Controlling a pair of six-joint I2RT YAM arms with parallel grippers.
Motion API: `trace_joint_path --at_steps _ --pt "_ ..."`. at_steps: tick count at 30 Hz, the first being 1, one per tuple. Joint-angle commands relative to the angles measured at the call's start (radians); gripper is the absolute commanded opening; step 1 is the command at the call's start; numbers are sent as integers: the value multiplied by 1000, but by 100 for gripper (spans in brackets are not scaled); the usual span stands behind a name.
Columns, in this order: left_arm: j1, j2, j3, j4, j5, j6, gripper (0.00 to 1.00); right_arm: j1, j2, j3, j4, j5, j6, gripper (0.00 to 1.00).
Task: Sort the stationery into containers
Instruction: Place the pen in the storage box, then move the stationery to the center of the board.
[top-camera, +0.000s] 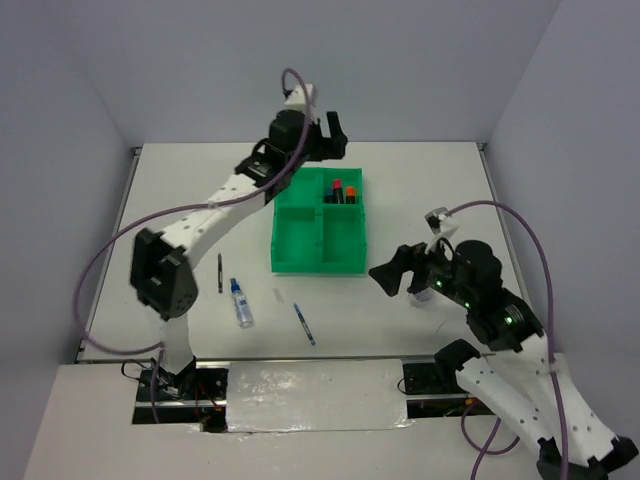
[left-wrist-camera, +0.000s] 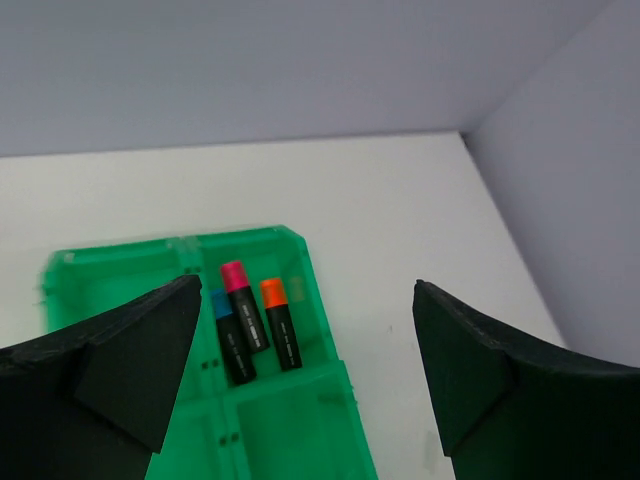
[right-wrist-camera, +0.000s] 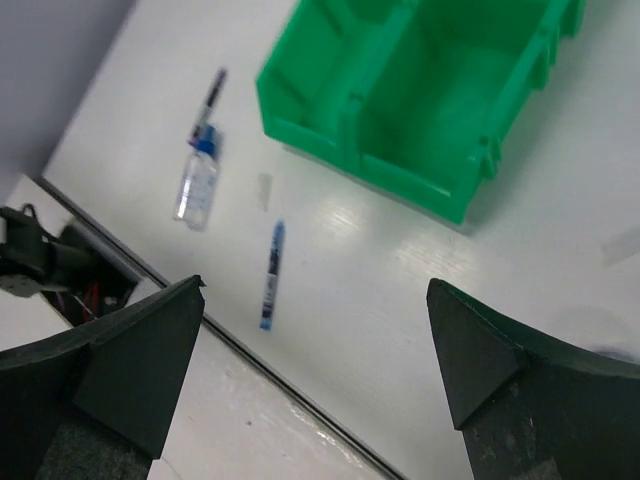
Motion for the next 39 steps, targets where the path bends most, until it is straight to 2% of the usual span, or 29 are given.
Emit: trace_joint_path --at_steps 1,6,8,12,16,20,22,24,26,28,30,31,32,35,39 --pt "10 -283 -35 -242 -215 -49 99 28 127 -44 79 58 24 100" --pt "30 -660 -349 -451 -407 -134 99 147 244 -28 105 234 44 100" --pt "35 -821 -468 -572 -434 -196 99 166 256 -7 91 303 58 100" --pt "35 -1093 -659 -680 -388 -231 99 172 219 16 26 421 81 100" --pt "35 -1281 -714 -829 -348 -218 99 172 205 36 -53 494 89 100" --pt "35 -1371 -753 -982 -366 -202 99 184 268 38 -65 420 81 100" --pt "32 -1426 -750 -1019 -411 -236 99 219 300 65 -119 617 141 100" --pt "32 -1467 -763 -989 -416 -219 99 226 294 73 -142 711 197 100" --pt "32 -1518 -776 -976 -429 -233 99 213 288 68 -145 725 233 100" --pt "32 -1561 -808 -943 -443 -257 99 165 305 44 -147 651 222 100" --pt "32 -1582 -806 -959 -452 -271 99 13 310 -5 -107 548 208 100" --pt "32 -1589 -803 -970 -465 -282 99 -51 292 -75 -84 450 201 100" --pt "32 -1596 -806 -972 -468 -288 99 -134 281 -102 -62 437 207 100" --pt "32 -1624 -819 -949 -448 -273 99 -155 280 -148 -58 440 227 100" --pt "32 -1603 -826 -927 -416 -256 99 -184 357 -163 -75 501 283 100"
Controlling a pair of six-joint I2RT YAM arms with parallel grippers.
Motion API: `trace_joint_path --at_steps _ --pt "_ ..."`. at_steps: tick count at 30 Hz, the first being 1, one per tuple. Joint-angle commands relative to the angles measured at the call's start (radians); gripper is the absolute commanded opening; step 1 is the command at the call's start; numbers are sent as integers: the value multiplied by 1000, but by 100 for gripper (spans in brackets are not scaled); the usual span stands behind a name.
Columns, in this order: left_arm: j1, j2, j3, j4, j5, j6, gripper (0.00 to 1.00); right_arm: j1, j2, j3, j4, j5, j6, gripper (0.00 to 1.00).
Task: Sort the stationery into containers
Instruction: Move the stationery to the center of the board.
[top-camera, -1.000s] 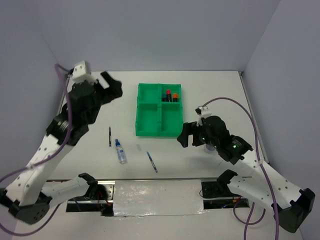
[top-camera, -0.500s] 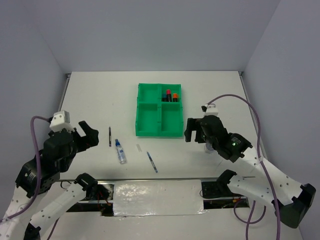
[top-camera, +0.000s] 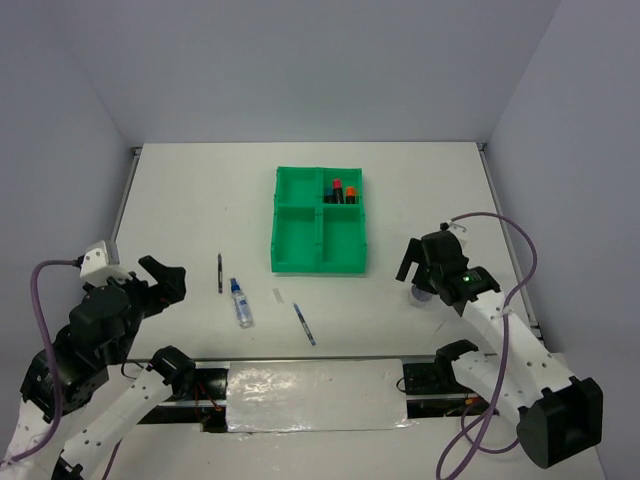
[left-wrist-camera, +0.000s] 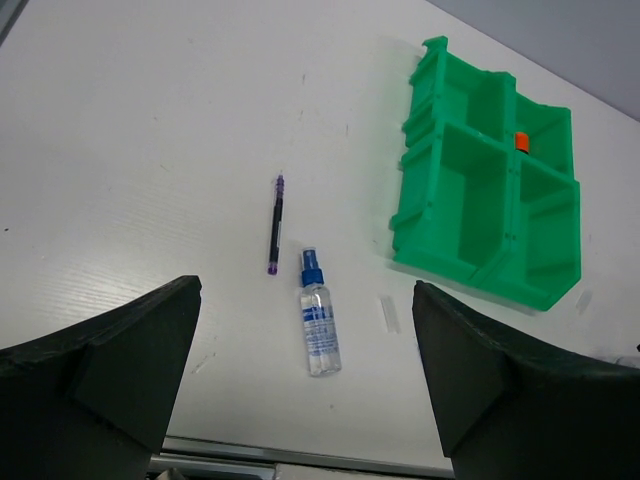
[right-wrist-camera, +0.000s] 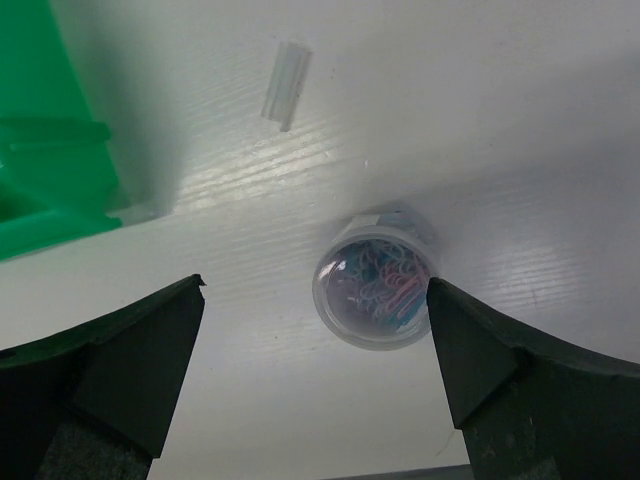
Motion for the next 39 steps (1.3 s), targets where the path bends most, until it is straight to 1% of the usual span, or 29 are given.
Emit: trace_joint_path --at_steps 1,5,8,14,17,21,24,29,30,34,39 --pt "-4 19 -11 58 23 8 99 -25 49 -17 46 -5 51 100" --pt "-4 46 -18 78 54 28 99 -27 88 -57 83 -5 77 100" --pt "-4 42 -20 81 58 30 99 -27 89 -41 56 53 104 100" --pt "-4 13 -28 90 68 34 99 -30 123 -18 14 79 127 100" --pt "-4 2 -28 89 68 33 99 -30 128 -26 36 56 106 100" --pt "-4 -9 -31 93 69 34 99 -28 192 -40 79 -7 86 99" --pt "-4 -18 -31 94 66 33 99 -15 206 -55 111 -25 71 97" --pt "-4 -23 -31 94 69 31 99 2 179 -49 97 -1 85 96" --pt "-4 -21 -31 95 69 33 99 7 140 -49 99 8 91 96" --pt "-4 -18 -32 95 71 33 99 16 77 -46 96 4 83 97" --pt "-4 -18 -34 97 74 34 99 31 69 -43 79 16 77 98"
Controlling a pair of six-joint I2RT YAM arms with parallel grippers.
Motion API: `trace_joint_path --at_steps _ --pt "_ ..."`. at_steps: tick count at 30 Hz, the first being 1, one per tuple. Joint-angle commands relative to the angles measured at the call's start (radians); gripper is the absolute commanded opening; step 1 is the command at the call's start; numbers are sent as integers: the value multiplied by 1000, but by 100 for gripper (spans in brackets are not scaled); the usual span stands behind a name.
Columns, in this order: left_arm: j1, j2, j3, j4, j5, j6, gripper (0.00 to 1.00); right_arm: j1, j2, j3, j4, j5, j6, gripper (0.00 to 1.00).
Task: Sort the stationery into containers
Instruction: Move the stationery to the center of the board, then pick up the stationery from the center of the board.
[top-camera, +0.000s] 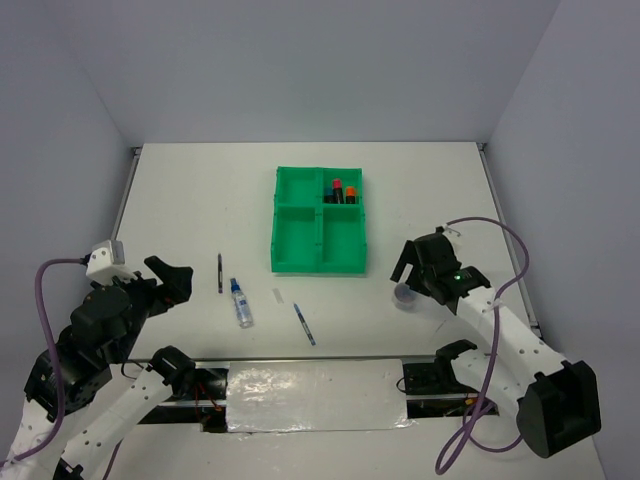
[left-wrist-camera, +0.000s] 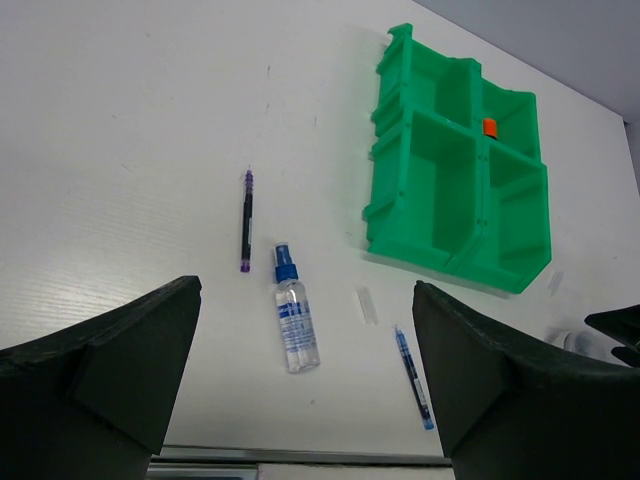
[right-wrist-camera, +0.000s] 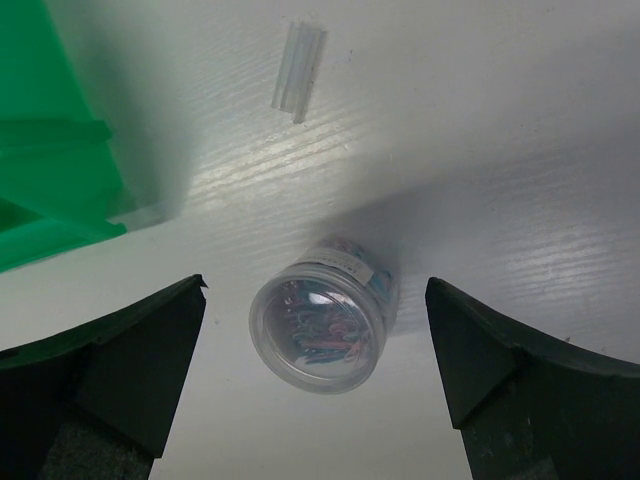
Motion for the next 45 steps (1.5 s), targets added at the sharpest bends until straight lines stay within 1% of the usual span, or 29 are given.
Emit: trace_joint_path --at_steps 1,5,9,11,14,15,16,17,19,20,21,22,23,24,26,28,29,30,31,33,34,37,38,39,41,42,43,44,45 --pt "-4 -8 -2 43 6 24 99 16 10 6 -11 17 -9 98" --pt "-4 -19 -2 43 6 23 99 98 76 7 -8 44 20 98" --pt "-4 -19 -4 44 7 24 99 152 166 27 -26 115 57 98" --pt "-4 -19 -4 44 9 26 99 157 179 33 -31 120 63 97" --pt "-4 -22 -4 46 10 26 99 177 176 48 -46 152 80 86" --pt "-4 -25 -5 46 10 26 99 184 164 50 -49 165 83 71" --pt "-4 -25 -5 47 12 27 99 192 154 55 -52 169 83 63" --pt "-4 -30 -4 47 13 27 99 194 144 61 -54 170 79 50" --pt "-4 -31 -5 47 12 27 99 203 119 70 -36 147 61 34" --pt "-4 -33 -5 47 12 27 99 212 110 82 -23 133 38 24" --pt "-4 -34 -5 47 12 26 99 220 101 90 -13 114 30 9" --pt "-4 -36 -7 47 12 26 99 235 79 102 6 56 10 1" --pt "-4 -37 -5 46 12 26 99 238 67 126 24 14 -7 0" --pt "-4 -39 -7 47 10 26 99 241 44 145 53 -68 -21 0" --pt "-4 -48 -5 47 10 24 99 241 33 217 83 -129 -54 0" --pt "-4 -62 -7 46 7 23 99 243 77 283 126 -183 -99 0" --pt "-4 -66 -8 47 6 20 99 241 116 376 121 -186 -116 0" --pt "-2 -71 -10 46 4 20 99 243 166 431 109 -196 -137 0" --pt "-4 -79 -8 46 1 18 99 246 273 535 113 -219 -191 0" --pt "-4 -79 -10 44 -2 15 99 247 381 638 132 -227 -241 0" --pt "-4 -77 -8 43 -2 15 99 247 485 739 141 -242 -257 0" --pt "-2 -65 -8 40 -3 15 99 250 678 936 178 -264 -311 0" --pt "-2 -60 -7 40 -2 15 99 249 720 982 190 -255 -334 0" --pt "-2 -56 -7 40 -2 15 99 250 763 1074 198 -240 -344 0" --pt "-1 -50 -7 44 4 20 99 250 889 1160 211 -181 -381 0" --pt "-1 -48 -8 46 6 21 99 249 932 1258 207 -158 -389 0" --pt "-1 -46 -7 47 6 24 99 249 979 1313 195 -137 -398 0" --pt "-1 -45 -7 47 7 24 99 249 1075 1369 161 -106 -415 0" --pt "-1 -46 -7 49 9 26 99 252 1125 1492 135 -97 -423 2"
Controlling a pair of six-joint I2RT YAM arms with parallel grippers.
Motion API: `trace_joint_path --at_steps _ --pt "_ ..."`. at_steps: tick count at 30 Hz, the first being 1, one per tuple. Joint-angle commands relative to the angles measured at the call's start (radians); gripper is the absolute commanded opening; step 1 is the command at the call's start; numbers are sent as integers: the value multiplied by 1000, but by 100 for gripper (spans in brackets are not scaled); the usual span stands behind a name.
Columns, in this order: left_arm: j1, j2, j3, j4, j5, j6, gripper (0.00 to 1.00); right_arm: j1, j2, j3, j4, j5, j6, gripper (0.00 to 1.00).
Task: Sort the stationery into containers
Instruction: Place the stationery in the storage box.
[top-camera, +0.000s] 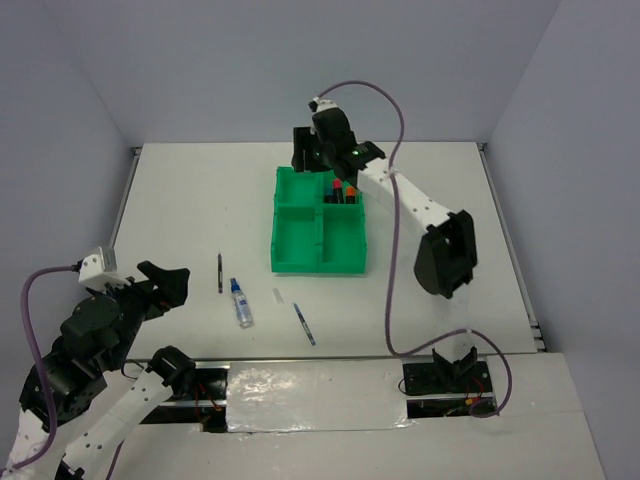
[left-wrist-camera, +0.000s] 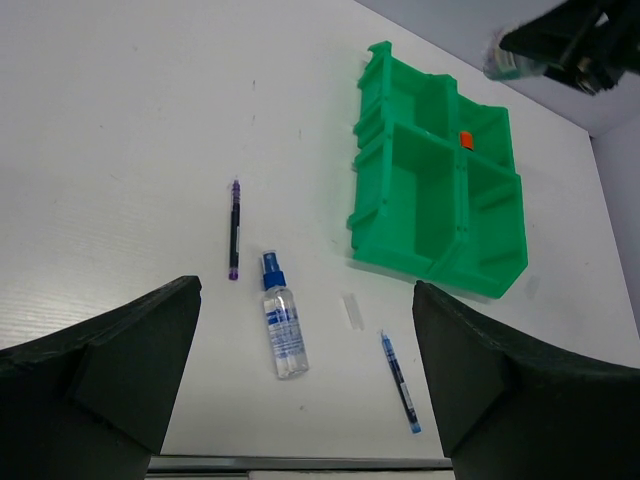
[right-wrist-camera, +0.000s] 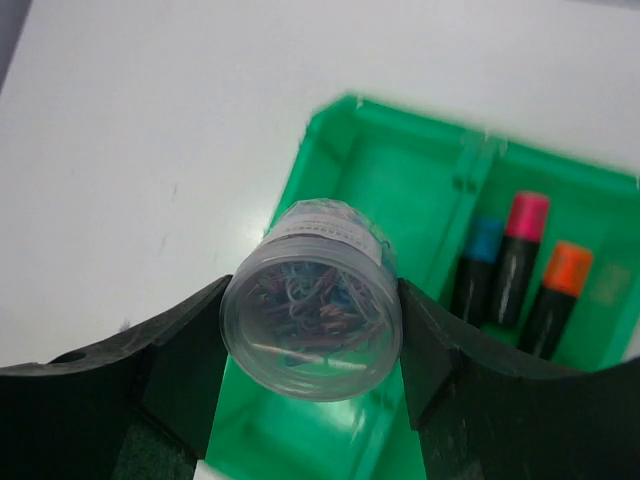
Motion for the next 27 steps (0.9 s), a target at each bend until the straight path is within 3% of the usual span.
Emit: trace_joint_path --at_steps 1,5,7,13,24,27 --pt "0 15 0 36 1 27 99 8 189 322 -51 79 -88 3" --pt "1 18 0 39 7 31 99 7 356 518 -139 104 -102 13" --pt "3 18 -2 42 9 33 99 7 368 503 -107 102 -102 22" --pt "3 8 -3 42 7 33 99 7 351 390 -48 82 -97 25" --pt "3 1 -3 42 5 31 99 9 365 368 -56 56 -97 61" --pt "3 -1 -3 44 9 33 99 8 361 371 -60 44 -102 78"
